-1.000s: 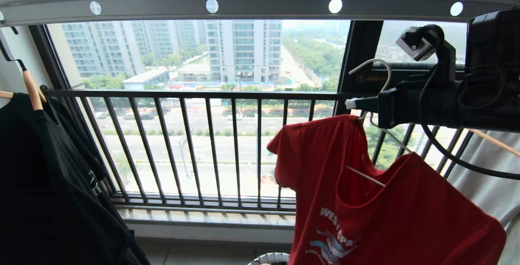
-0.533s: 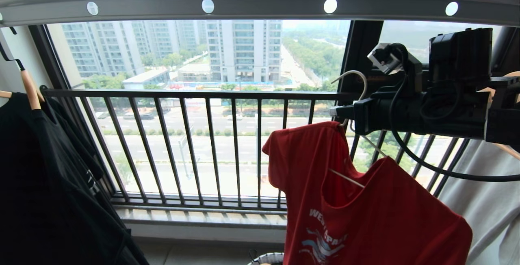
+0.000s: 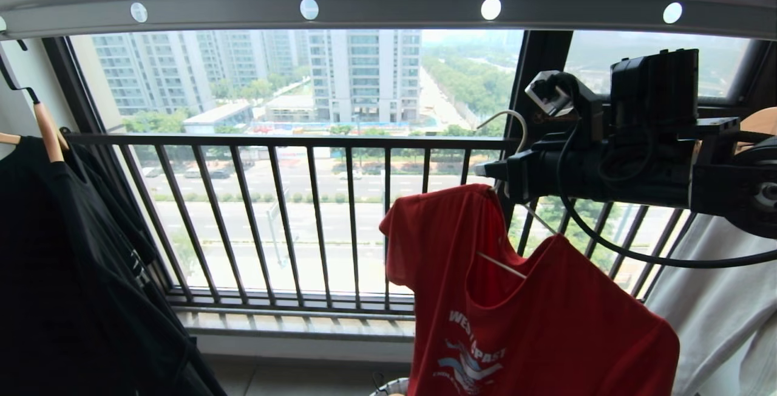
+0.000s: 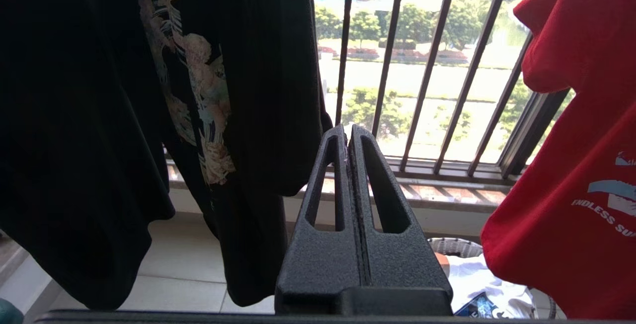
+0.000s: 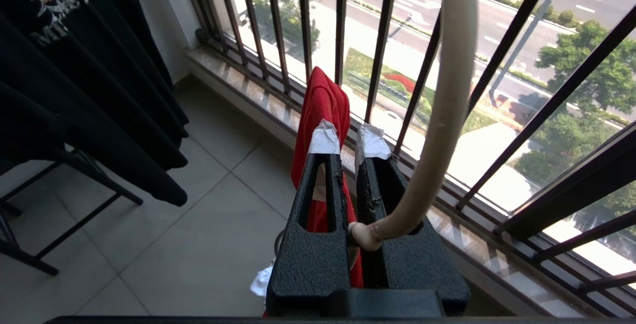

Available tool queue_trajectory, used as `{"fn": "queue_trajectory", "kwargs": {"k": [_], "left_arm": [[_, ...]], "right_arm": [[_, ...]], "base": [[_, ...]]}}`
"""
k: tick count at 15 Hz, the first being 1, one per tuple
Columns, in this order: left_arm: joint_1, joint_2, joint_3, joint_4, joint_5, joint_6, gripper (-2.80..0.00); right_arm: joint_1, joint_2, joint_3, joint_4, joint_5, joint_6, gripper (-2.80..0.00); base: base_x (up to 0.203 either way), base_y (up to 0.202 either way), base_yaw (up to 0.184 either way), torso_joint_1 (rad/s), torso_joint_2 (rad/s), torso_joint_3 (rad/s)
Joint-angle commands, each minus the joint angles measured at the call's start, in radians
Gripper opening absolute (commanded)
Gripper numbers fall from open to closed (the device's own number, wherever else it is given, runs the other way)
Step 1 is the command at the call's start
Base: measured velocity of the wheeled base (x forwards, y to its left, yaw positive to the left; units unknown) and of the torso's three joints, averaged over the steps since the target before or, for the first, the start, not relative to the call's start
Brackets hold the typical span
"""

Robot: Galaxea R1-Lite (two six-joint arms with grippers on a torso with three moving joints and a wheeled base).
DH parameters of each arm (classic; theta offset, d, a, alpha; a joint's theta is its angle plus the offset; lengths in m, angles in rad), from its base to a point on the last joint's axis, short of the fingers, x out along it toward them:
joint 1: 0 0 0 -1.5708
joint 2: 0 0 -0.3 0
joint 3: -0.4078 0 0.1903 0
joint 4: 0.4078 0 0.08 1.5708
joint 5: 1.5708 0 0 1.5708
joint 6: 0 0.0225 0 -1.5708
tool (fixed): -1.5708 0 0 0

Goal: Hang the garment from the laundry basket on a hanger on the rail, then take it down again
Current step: Take the clothes off the clothes rack

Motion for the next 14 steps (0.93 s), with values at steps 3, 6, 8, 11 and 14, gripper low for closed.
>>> {"fn": "queue_trajectory", "kwargs": {"k": [3, 6, 8, 11, 14], "left_arm": [[-0.011, 0.264, -0.256, -0.007, -0.07, -0.009, -2.8], [-0.02, 0.574, -0.487, -0.006, -0.267, -0.011, -2.8], [-0.053, 0.803, -0.629, -0.004, -0.373, -0.013, -2.8], [-0.249, 1.104, -0.804, -0.002, -0.445, -0.016, -2.8], [-0.446, 1.37, -0.949, -0.003, -0.477, -0.014, -2.8]], "right_arm": [[0.007, 0.013, -0.002, -0.002, 0.0, 0.001, -2.8], [0.005, 0.011, -0.002, -0.016, -0.005, 0.003, -2.8], [0.003, 0.013, -0.005, -0.034, -0.021, 0.003, -2.8], [0.002, 0.017, -0.013, -0.036, -0.021, 0.006, -2.8], [0.003, 0.018, -0.02, -0.036, -0.027, 0.026, -2.8]], "base": [[0.0, 0.0, 0.0, 0.0, 0.0, 0.0], [0.0, 0.0, 0.0, 0.0, 0.0, 0.0], [0.0, 0.0, 0.0, 0.0, 0.0, 0.0], [0.0, 0.0, 0.0, 0.0, 0.0, 0.0], [0.0, 0.0, 0.0, 0.0, 0.0, 0.0]]}}
